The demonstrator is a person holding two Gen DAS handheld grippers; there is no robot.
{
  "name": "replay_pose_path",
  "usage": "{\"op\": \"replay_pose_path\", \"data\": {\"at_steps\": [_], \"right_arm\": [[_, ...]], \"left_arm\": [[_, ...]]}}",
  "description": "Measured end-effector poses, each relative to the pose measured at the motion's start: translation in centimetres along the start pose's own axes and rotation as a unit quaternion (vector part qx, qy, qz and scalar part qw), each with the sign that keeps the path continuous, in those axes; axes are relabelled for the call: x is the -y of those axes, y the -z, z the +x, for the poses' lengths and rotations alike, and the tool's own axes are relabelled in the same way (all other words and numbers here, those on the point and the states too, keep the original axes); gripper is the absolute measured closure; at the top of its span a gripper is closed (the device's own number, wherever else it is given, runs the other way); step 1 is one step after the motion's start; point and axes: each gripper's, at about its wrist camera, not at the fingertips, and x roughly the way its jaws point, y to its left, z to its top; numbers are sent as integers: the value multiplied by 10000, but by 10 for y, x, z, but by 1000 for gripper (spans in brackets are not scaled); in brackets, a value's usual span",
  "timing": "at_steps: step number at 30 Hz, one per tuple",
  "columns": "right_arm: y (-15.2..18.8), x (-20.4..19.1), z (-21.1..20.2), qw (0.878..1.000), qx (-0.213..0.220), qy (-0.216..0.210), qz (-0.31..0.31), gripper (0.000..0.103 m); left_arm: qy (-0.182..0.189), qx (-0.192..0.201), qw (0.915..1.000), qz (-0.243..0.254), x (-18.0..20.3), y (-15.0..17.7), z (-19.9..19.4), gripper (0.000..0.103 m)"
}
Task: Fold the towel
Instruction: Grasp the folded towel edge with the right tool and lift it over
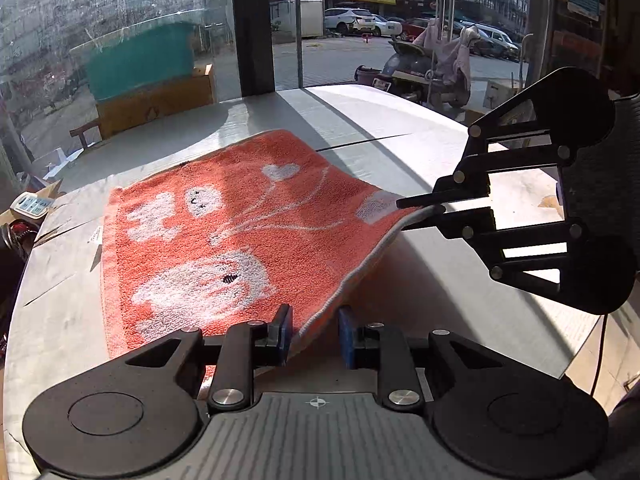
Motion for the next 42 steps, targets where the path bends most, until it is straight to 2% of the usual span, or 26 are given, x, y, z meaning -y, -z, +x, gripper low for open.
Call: {"op": "replay_pose_path", "data": {"at_steps": [3,9,11,13,15,18,21,25,33,39,40,42], "right_arm": [[0,6,-8,9997,-28,-85,210,97],[-8,11,-23,9994,-28,-18,356,97],[-15,17,-24,9993,17,108,363,97],[-24,21,-24,9992,51,184,359,97],[-33,29,-23,9989,58,255,385,97],[-47,42,-20,9982,46,337,503,97],[-60,56,-14,9977,51,429,527,97],[-76,76,1,9975,44,542,444,97],[-101,93,32,9986,87,518,3,97],[-118,103,70,9989,50,330,-341,97],[-120,105,78,9989,33,303,-369,97],[-124,108,90,9989,-3,251,-393,97]], "left_arm": [[-163,52,9993,-324,-16,4,-12,77],[-520,45,9979,-387,-33,11,-26,74],[-466,43,9979,-450,-36,13,-30,74],[-170,74,9983,-554,-38,12,-34,74],[-10,113,9987,-506,-35,10,-35,63],[-174,70,9994,-294,-30,10,-31,60],[-134,-30,9995,-295,-29,10,-27,60],[-315,-58,9992,-225,-28,7,-21,60],[-448,22,9983,-376,-38,-5,-14,60],[-527,-125,9963,-671,-53,-6,-3,63],[-533,-162,9956,-755,-57,-6,-1,66],[-516,-234,9939,-948,-66,-5,3,79]]}}
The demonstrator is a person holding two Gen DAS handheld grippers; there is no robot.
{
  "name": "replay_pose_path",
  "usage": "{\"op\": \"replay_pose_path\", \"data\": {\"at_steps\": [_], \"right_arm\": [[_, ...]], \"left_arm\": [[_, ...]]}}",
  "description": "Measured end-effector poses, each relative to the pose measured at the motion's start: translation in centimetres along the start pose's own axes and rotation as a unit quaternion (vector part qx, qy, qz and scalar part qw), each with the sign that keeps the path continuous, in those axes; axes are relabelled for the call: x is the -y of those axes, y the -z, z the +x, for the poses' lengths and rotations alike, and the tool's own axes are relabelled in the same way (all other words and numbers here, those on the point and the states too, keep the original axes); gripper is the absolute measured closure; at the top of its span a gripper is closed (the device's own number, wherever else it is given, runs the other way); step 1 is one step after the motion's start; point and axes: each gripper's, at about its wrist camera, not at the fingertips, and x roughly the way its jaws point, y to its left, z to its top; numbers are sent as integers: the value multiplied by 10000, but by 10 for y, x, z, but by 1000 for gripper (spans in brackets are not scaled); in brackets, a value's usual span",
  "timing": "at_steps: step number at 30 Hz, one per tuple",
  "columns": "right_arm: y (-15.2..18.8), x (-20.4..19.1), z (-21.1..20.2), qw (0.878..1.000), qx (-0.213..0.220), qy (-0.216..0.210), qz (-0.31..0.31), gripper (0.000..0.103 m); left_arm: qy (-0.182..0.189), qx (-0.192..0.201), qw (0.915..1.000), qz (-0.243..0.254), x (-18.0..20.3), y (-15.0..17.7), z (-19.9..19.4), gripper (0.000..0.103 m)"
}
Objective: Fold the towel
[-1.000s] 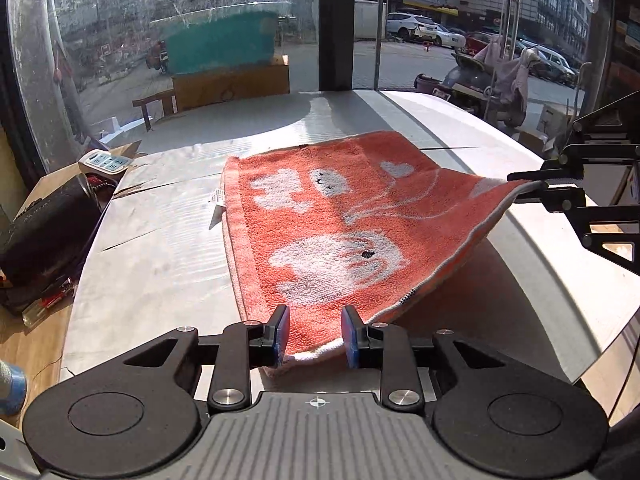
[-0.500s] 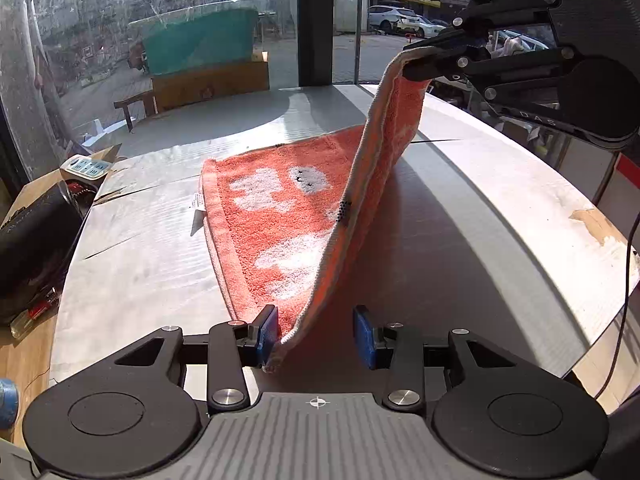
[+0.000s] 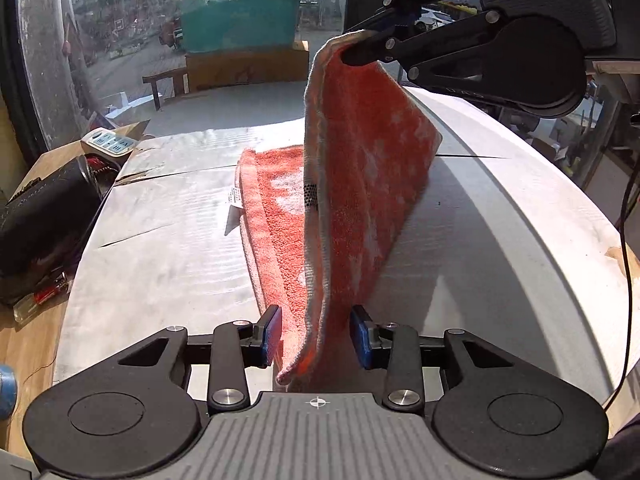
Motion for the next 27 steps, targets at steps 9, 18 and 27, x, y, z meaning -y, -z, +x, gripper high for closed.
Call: {"op": "replay_pose_path", "data": {"at_steps": [9,18,27], "right_arm": [[-9,7,52,9993,-155,-341,-93,97],[-19,3,104,9959,-368,-798,-200,97],[-17,-2,142,9900,-608,-1270,-64,97]], "left_arm": [[-105,43,9999,-38,-5,1,-5,79],[-51,3,10000,-17,-12,0,2,78],[17,-19,10000,-72,-14,0,2,69]]}}
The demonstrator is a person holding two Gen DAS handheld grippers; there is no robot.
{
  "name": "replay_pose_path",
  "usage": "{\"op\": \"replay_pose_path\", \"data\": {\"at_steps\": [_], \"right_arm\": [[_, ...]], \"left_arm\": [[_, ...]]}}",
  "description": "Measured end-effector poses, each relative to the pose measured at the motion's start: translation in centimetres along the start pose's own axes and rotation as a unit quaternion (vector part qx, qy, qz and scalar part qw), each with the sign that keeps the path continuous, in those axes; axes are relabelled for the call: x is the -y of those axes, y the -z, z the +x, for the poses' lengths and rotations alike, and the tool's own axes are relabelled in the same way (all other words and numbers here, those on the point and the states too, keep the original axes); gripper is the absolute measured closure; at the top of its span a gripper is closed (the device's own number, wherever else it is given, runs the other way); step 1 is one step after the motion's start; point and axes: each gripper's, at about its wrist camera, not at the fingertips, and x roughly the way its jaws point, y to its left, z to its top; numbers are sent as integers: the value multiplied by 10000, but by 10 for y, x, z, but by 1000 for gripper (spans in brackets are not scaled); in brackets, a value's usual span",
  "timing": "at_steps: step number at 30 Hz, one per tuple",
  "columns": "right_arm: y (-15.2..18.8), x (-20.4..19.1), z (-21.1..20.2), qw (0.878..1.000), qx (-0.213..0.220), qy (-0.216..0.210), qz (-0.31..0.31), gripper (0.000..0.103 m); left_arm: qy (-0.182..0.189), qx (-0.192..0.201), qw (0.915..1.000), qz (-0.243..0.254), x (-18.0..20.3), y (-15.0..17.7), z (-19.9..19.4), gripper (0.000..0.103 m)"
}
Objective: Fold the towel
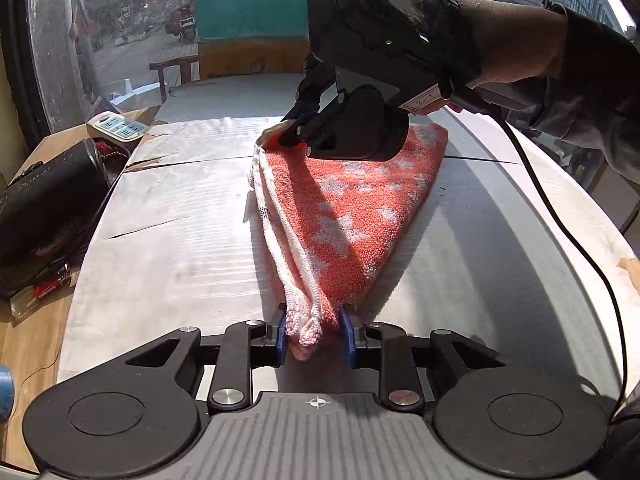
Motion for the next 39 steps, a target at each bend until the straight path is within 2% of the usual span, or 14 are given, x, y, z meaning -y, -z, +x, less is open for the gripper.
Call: {"op": "replay_pose_path", "data": {"at_steps": [4,6,7,8,9,11,15,19,24,28,30,35,37,39], "right_arm": [[0,1,4,9998,77,179,26,93],[2,0,2,9989,137,441,24,61],[3,0,2,9982,174,579,23,52],[5,-1,-2,9965,281,784,19,32],[8,-1,-6,9950,399,915,54,19],[17,1,-16,9922,579,1068,282,13],[48,3,-27,9847,422,1487,802,13],[93,-1,-31,9737,-93,1708,1506,13],[129,-1,-43,9529,-349,1777,2432,13],[143,-11,-58,9334,-647,2092,2844,13],[150,-20,-65,9249,-749,2261,2965,13],[175,-45,-97,9039,-914,2428,3401,12],[185,-55,-110,8985,-933,2440,3529,12],[191,-65,-123,8997,-860,2407,3537,12]], "left_arm": [[-38,-15,10000,-4,-1,1,2,67],[-45,-13,10000,12,0,1,1,67],[-46,-12,10000,11,0,2,0,67],[-50,-11,10000,5,0,2,0,67],[-65,-5,10000,-2,0,2,-1,67],[-126,39,9999,-25,-2,2,-4,67],[-293,244,9992,-126,-9,0,-16,66],[-524,467,9975,-102,-9,-5,-27,66],[-672,631,9957,-100,-3,-15,-34,66],[-772,703,9945,-88,7,-23,-34,65],[-765,739,9943,-32,14,-27,-29,58],[-450,675,9966,164,37,-36,-9,58],[-395,624,9968,306,47,-38,1,58],[-358,534,9971,416,55,-40,11,58]]}}
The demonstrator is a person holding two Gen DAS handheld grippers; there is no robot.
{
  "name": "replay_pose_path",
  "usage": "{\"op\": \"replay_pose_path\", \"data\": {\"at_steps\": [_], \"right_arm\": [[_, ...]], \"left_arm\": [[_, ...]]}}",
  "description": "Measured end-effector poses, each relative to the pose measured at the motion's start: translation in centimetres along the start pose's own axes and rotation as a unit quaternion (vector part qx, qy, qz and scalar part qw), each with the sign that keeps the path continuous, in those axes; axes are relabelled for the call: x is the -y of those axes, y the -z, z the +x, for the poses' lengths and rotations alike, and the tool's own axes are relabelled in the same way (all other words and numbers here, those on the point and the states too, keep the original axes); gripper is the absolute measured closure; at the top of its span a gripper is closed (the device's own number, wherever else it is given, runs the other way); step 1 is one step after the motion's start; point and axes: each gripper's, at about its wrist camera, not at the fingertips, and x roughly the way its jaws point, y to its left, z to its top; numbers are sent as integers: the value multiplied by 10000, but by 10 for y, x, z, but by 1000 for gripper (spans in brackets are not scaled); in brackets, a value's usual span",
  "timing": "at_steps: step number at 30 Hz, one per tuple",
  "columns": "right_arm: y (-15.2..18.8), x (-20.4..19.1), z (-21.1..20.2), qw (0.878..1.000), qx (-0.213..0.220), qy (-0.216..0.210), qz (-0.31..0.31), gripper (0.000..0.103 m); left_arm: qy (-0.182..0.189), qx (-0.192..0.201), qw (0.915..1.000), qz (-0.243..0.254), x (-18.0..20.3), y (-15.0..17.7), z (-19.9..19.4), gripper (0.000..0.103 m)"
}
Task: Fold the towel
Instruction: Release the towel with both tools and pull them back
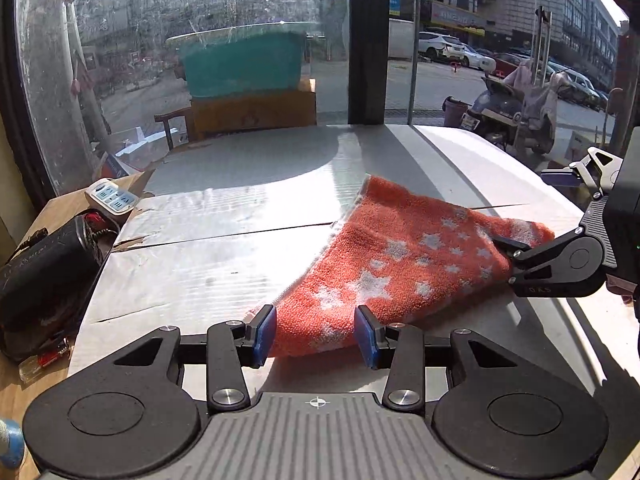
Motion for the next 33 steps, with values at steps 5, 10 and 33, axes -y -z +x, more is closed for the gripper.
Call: {"op": "replay_pose_path", "data": {"at_steps": [5,10,33], "right_arm": [[20,34,-18,9919,-62,-1111,617,19],[22,60,-9,9671,-306,-2245,1154,71],[32,59,-37,9718,-30,-1186,2039,91]], "left_arm": [[56,-134,9998,100,10,0,9,58],[1,-195,9997,119,13,0,11,58],[-133,4,9998,-121,25,-15,26,57]]}}
